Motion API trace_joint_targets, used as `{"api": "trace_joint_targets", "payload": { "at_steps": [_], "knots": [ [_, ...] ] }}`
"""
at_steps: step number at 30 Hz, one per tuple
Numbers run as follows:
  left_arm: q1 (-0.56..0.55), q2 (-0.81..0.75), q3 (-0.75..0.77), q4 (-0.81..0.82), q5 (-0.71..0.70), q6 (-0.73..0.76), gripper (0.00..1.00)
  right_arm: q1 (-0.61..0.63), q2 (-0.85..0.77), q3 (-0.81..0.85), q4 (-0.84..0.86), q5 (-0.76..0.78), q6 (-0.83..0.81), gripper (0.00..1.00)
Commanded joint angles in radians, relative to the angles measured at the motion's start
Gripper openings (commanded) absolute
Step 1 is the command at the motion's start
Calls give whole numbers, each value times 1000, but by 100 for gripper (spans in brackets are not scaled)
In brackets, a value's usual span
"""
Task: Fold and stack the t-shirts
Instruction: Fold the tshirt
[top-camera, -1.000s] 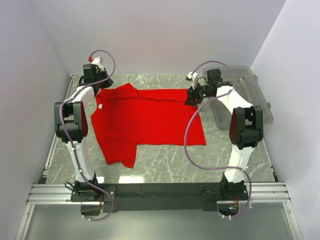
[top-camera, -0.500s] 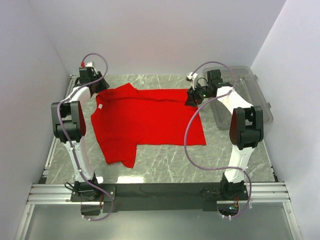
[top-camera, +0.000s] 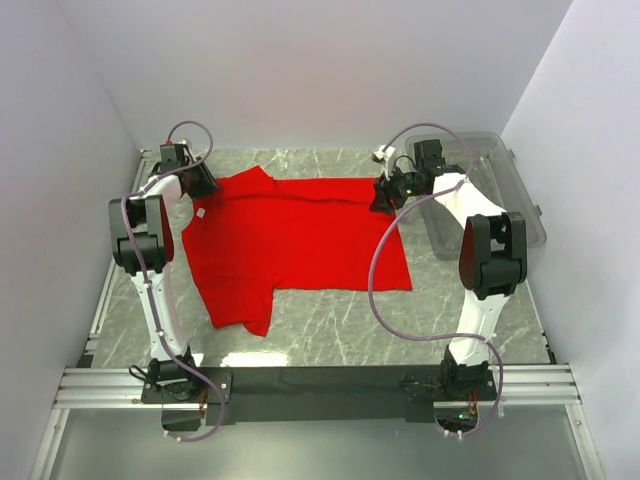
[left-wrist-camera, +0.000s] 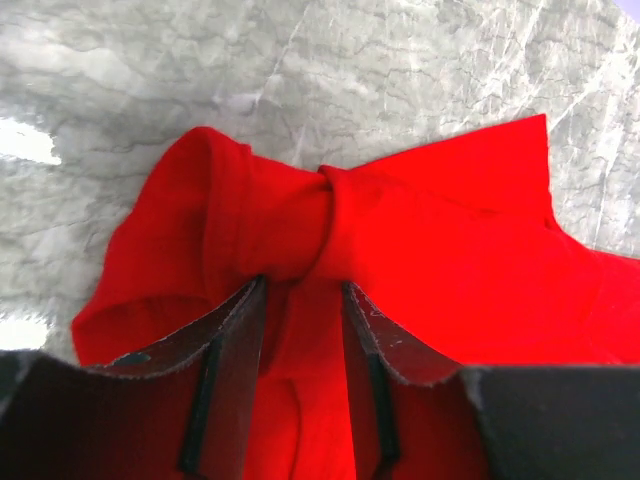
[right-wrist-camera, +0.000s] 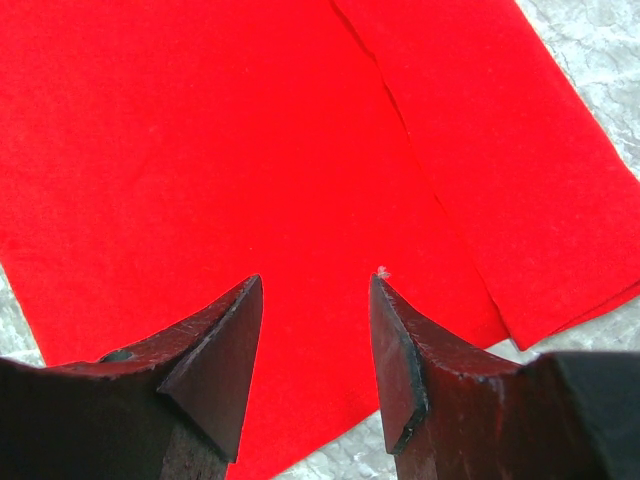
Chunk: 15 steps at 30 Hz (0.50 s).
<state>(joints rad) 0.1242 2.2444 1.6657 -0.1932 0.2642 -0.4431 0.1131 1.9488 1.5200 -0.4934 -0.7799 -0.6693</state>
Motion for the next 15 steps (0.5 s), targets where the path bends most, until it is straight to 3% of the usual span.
{"api": "trace_joint_targets", "payload": {
  "at_steps": [1,15],
  "knots": [
    [8,9,60,12,66,-19,41,-7,-57,0,23,-18,10,54],
    [20,49,97,35,142,-32,40,-10,-54,3,21,-18,8,54]
  ]
}}
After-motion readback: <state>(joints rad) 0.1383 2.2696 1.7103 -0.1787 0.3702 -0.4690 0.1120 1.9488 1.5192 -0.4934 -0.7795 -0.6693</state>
